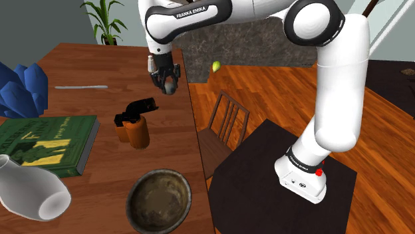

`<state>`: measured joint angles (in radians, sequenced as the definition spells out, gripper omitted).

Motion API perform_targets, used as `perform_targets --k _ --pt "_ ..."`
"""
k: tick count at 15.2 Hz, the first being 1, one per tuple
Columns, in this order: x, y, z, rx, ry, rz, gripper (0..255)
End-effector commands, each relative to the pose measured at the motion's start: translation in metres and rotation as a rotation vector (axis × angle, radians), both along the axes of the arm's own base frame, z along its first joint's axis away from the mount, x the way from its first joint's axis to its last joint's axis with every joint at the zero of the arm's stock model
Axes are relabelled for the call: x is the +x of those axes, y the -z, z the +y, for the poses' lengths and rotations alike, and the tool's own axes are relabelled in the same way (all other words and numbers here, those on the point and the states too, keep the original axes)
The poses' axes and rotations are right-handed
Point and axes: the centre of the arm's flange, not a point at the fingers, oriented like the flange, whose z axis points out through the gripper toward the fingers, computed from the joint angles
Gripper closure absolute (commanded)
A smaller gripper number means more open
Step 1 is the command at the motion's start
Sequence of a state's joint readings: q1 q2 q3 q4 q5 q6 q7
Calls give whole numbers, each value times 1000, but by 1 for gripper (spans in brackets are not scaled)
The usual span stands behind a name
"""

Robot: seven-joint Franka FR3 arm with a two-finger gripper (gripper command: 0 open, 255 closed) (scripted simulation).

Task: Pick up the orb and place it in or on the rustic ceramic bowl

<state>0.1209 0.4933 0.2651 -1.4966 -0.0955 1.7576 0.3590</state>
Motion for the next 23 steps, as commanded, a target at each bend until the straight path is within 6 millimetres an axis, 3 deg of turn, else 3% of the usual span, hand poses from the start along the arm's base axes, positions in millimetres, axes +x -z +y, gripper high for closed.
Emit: perform_targets --k 1,3,23 --pt "-1 -11 0 0 0 0 255" --pt "-1 -17 0 0 0 0 255" --pt "-199 -19 175 0 0 0 255"
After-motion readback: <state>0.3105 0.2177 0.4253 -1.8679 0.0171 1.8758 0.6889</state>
